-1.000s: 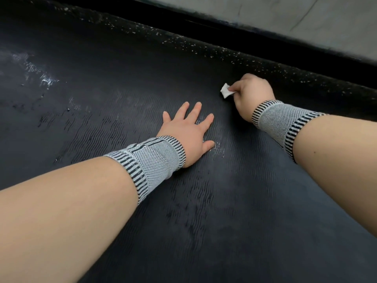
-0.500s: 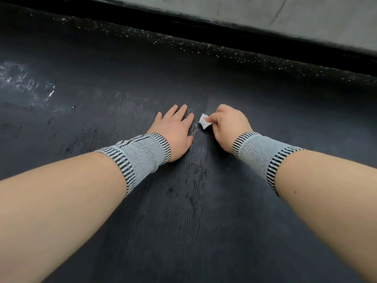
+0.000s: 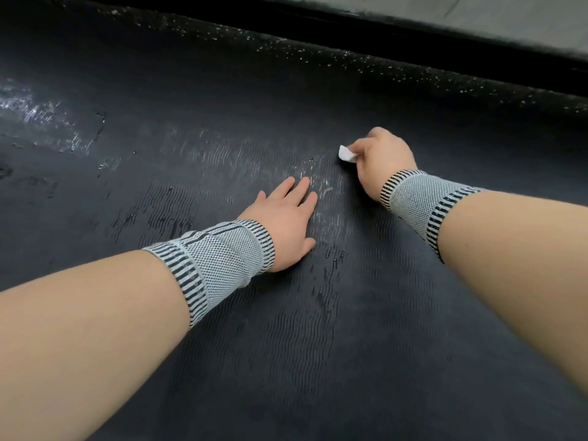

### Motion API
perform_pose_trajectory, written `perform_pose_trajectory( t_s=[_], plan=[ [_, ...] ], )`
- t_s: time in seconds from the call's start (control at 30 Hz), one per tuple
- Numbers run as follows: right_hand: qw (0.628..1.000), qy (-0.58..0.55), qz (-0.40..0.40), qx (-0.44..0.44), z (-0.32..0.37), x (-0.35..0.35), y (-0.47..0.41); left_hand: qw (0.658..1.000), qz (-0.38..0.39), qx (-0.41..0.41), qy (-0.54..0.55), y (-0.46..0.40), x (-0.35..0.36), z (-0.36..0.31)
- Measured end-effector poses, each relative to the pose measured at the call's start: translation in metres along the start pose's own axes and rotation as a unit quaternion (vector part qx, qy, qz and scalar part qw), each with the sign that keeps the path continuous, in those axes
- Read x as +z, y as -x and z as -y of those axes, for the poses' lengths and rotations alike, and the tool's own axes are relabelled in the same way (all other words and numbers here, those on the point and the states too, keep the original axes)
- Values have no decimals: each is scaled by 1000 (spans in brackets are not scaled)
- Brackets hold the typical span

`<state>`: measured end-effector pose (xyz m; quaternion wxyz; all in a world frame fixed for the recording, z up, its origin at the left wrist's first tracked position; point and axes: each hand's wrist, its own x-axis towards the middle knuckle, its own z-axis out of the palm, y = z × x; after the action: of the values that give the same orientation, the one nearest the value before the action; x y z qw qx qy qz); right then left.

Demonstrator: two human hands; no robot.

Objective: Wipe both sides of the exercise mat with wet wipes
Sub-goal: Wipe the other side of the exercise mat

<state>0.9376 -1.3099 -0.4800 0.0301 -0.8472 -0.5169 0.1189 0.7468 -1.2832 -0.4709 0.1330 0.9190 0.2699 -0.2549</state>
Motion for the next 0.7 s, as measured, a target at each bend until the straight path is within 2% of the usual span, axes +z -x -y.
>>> perform_pose_trajectory(
  t_s=[0.3, 0.7],
  plan=[
    [998, -7, -1, -56, 0, 12, 40, 1000, 1, -10, -6, 0, 2, -2],
    [991, -22, 52, -121, 17, 26, 120, 1000, 2, -14, -14, 3, 1, -3]
  ],
)
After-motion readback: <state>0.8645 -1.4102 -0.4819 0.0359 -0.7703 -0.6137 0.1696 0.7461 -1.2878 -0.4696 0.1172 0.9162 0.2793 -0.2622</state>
